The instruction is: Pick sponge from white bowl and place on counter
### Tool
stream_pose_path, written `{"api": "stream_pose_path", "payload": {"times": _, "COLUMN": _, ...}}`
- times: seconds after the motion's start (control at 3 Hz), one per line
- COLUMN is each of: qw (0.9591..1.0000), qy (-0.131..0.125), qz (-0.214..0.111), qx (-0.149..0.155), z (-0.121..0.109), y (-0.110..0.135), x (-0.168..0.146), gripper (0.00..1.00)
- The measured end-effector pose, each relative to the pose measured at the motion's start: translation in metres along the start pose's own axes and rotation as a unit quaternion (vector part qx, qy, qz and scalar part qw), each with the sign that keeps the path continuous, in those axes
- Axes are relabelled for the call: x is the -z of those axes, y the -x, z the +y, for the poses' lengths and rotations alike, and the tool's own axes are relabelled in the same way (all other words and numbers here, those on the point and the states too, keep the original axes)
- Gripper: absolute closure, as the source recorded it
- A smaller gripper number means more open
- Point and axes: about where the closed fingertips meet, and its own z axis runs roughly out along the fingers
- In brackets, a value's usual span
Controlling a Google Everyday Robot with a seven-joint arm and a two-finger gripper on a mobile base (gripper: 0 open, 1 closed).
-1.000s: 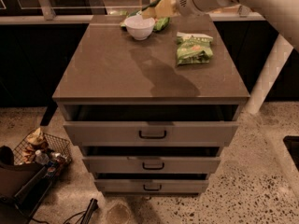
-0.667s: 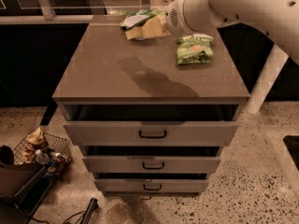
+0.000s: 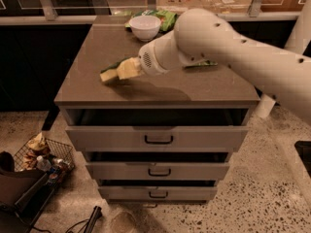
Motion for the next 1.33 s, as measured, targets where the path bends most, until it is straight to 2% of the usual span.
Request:
{"api": "stream_pose_path", "payload": {"times": 0.33, "qw": 0.9998, "qy": -0.003, "qz": -0.008, "qx": 0.018, "z": -0.012, "y": -0.002, "x": -0.047, "gripper": 1.00}}
{"api": "stream_pose_path", "payload": {"times": 0.67, "qw": 0.9994, "qy": -0.016, "qz": -0.019, "qx": 0.025, "z": -0.028, "y": -0.003, "x": -0.084, "gripper": 0.98}}
{"api": "stream_pose_path", "payload": {"times": 1.33, "qw": 0.9994, "qy": -0.016, "qz": -0.019, "qx": 0.025, "z": -0.027, "y": 0.003, "x": -0.080, "gripper": 0.54}}
